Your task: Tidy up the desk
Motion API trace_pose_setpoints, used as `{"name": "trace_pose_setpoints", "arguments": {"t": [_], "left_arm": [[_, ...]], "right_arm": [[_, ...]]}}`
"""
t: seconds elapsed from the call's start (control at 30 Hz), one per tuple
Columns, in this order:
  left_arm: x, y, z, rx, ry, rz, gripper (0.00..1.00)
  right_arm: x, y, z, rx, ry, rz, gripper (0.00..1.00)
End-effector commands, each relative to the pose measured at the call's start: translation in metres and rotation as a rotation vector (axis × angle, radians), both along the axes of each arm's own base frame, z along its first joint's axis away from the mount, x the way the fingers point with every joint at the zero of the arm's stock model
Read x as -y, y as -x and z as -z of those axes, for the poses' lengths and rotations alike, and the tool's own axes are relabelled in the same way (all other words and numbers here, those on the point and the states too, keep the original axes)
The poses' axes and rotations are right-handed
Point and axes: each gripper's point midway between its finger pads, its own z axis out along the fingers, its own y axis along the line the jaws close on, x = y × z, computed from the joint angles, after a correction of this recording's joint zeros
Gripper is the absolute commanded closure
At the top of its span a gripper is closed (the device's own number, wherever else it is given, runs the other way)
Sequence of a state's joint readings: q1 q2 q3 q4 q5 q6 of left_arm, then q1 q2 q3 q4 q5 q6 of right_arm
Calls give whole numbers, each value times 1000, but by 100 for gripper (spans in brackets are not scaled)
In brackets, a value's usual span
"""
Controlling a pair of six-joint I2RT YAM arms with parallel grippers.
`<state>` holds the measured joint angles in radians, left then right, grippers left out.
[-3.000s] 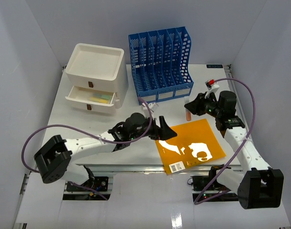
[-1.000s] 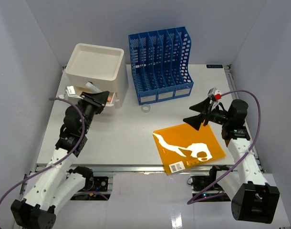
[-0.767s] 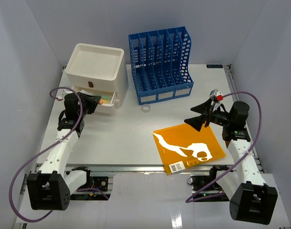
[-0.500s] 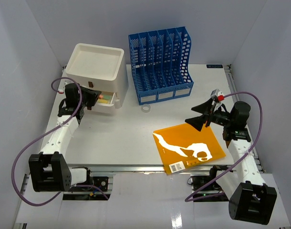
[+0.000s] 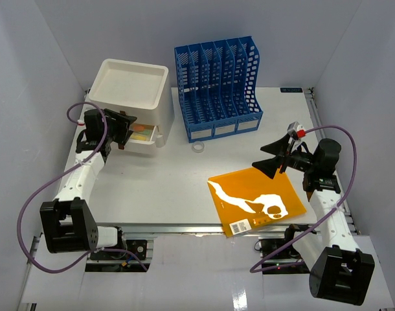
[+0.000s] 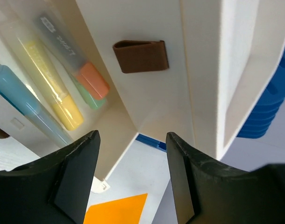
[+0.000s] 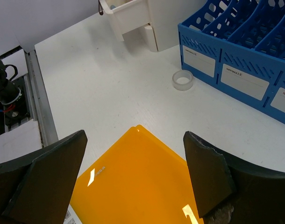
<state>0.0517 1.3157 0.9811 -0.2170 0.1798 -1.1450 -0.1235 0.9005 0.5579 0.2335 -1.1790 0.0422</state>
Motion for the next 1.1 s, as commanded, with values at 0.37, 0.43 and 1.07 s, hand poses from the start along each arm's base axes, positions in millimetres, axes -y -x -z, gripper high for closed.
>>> {"name": "trace_pose_setpoints", "arguments": {"t": [0.37,0.43,1.07], "left_arm": [[-14,95,-41,182,-110,13,62],[-21,106,-19,146,-91,-12,68],[-58,62,90,-134,-110,-41,83]], "right_arm": [[-1,7,-4,88,19,-49,10],[0,5,-3,90,23,-47,10],[3,0,2,61,20,-37,10]]}}
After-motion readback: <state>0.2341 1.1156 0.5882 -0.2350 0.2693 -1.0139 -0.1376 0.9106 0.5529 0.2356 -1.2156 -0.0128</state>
